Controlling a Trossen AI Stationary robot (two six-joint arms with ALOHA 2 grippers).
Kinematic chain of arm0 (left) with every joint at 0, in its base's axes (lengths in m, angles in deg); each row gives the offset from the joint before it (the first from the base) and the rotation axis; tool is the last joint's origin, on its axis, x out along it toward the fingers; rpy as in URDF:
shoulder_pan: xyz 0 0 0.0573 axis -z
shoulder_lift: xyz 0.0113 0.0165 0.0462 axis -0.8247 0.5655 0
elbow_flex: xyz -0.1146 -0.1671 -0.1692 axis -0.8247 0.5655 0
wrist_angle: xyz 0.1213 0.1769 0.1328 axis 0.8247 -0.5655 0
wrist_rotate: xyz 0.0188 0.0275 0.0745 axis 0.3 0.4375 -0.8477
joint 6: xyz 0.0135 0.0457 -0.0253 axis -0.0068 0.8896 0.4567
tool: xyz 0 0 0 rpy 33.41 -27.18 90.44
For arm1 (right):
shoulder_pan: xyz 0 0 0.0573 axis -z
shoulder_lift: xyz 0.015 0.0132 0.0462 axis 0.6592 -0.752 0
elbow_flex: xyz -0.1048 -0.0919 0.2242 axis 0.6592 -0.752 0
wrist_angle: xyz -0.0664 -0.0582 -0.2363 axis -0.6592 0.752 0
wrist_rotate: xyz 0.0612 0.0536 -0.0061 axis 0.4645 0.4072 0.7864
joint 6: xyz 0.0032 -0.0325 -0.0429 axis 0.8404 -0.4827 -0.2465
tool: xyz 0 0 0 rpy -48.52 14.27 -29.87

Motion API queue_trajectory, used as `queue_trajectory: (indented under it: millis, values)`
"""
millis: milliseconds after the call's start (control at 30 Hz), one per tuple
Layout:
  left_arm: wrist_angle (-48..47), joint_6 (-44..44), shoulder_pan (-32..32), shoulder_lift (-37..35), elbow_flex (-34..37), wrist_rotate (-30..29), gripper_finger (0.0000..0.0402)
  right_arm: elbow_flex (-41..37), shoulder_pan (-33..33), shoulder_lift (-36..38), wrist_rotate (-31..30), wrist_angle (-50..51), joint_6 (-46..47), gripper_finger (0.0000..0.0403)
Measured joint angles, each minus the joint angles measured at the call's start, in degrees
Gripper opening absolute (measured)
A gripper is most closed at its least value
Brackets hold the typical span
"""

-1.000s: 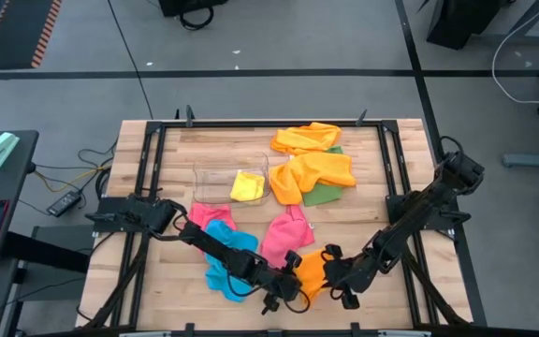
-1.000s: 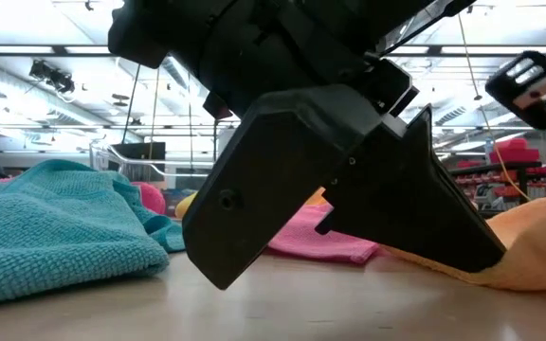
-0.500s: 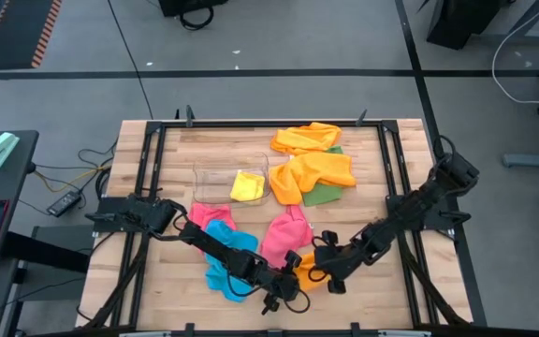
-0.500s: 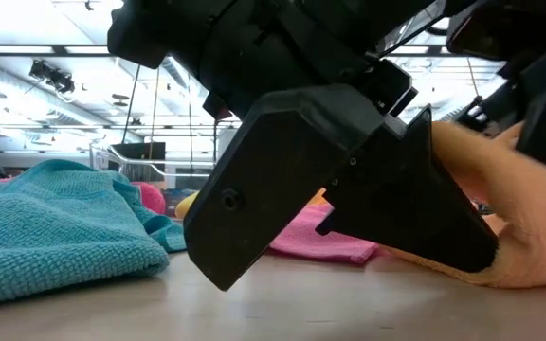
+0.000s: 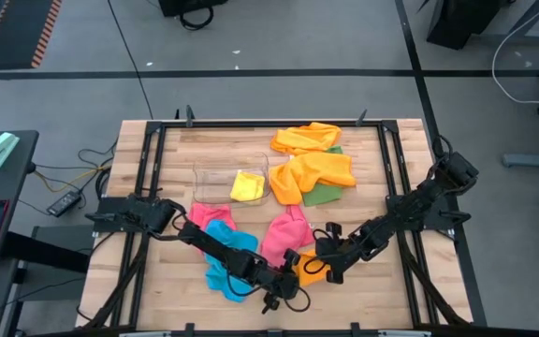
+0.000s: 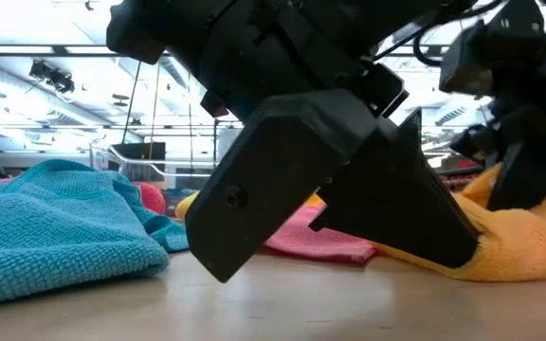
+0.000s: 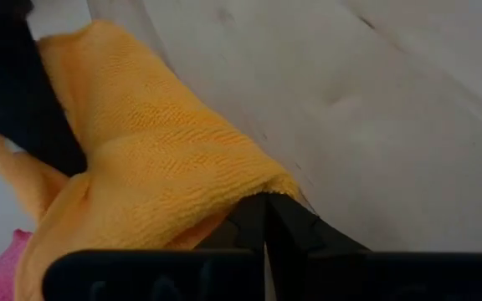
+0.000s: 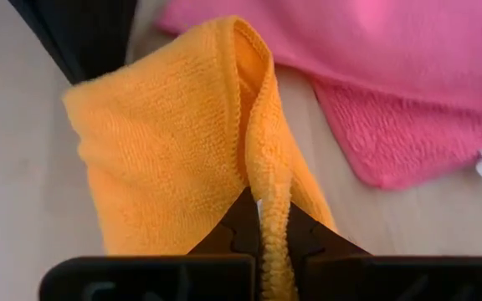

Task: Fold microfiber towels
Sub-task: Fold the bottom orange microfiber cloth

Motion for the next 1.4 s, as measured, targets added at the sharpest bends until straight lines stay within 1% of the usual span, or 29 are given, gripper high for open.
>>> queue_trajectory:
  millis: [133,267,400,567,800,1067,1133,1267,1400]
  values:
    - [0.0,0.1,0.01,0.0,0.0,-0.16,0.0015,-1.56,0.09,0.0,-0.04,-2.46,-0.27,0.0033]
    - [0.04,0.28,0.03,0.0,0.0,-0.17,0.0022,-2.6,0.1,0.0,-0.61,-5.36,-1.9,0.0073]
    - [0.07,0.51,0.03,0.0,0.0,-0.17,0.0014,-2.72,0.6,0.0,-1.14,-7.44,-3.71,0.0111]
    - [0.09,2.15,0.47,-0.03,0.0,-0.81,0.0013,-2.89,1.33,-0.02,-1.23,-7.81,-4.78,0.0138]
    - [-2.53,5.13,1.92,-2.19,0.17,-4.82,0.0026,-4.31,1.31,-0.02,-2.19,-7.97,-6.19,0.015]
    - [-4.7,7.09,3.4,-4.32,0.09,-5.13,0.0016,-4.39,1.29,-0.02,-2.78,-7.98,-7.59,0.0157]
    - [-4.98,7.76,3.73,-4.89,0.09,-6.4,0.0017,-4.41,1.29,-0.02,-2.82,-8.01,-7.77,0.0157]
    - [-2.67,7.91,3.26,-5.7,0.05,-12.2,0.0018,-4.41,1.29,-0.02,-2.82,-8.53,-8.57,0.0157]
    - [2.74,7.03,0.65,-4.95,-0.04,-13.23,0.0017,-4.43,1.29,-0.02,-2.84,-9.57,-9.45,0.0157]
